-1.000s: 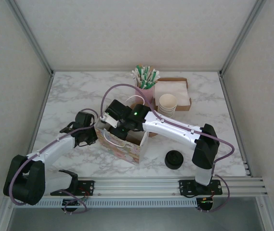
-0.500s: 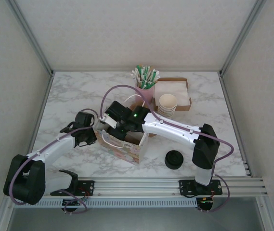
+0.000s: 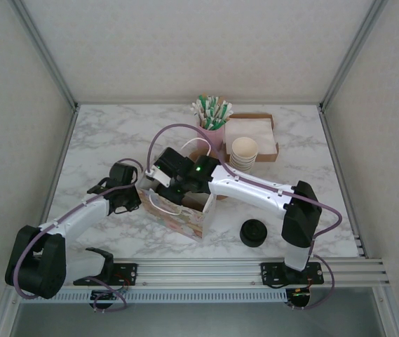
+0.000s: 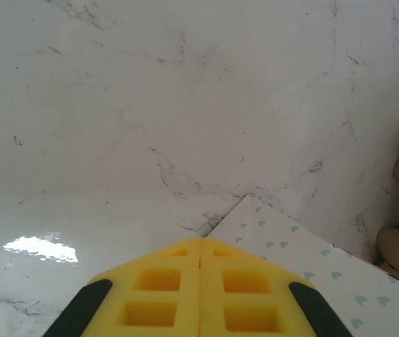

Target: Pack the takeout coffee

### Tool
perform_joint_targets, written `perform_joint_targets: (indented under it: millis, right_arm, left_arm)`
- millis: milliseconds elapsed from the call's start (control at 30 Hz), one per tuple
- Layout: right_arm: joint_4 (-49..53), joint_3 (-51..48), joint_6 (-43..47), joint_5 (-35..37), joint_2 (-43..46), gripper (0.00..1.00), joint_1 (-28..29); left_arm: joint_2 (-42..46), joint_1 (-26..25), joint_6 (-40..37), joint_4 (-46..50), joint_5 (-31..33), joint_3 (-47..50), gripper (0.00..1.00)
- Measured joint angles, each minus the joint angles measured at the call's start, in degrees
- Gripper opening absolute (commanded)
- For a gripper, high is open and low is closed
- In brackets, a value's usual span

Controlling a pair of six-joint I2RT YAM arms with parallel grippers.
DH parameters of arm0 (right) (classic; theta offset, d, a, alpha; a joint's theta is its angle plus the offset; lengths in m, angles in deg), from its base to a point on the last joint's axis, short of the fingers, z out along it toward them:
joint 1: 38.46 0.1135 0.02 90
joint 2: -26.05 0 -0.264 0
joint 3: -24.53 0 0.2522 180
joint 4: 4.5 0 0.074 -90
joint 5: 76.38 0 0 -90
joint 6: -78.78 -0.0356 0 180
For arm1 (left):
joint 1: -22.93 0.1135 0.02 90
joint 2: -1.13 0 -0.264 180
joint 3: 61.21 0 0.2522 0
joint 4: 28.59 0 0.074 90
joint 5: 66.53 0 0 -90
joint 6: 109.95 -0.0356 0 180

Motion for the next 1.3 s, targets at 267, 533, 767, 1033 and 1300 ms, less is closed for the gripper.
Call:
perform_joint_targets:
  millis: [267, 533, 767, 1033, 1300]
  right_arm:
    - [-3.8, 0.0, 0.3, 0.0, 0.2, 0.38, 0.0]
    - [-6.7, -4.3, 0.1, -0.3, 0.3, 0.38, 0.0]
    - [-7.9, -6.3, -0.7, -0.4, 0.5, 0.38, 0.0]
    - [-5.0, -6.5, -0.9, 0.4, 0.7, 0.38, 0.0]
    - [2.9, -0.5, -1.0, 2.4, -1.5, 0.38, 0.1]
  left_arm:
    - [-0.5, 0.0, -0.2, 0.2, 0.0, 0.0, 0.06]
    - [-0.5, 0.0, -0.4, 0.4, 0.1, -0.1, 0.06]
    - [-0.5, 0.0, -0.5, 0.9, 0.8, -0.3, 0.05]
    - [-0.5, 0.0, -0.7, 1.3, 1.1, -0.3, 0.05]
    - [-0.5, 0.0, -1.0, 1.5, 1.4, -0.3, 0.05]
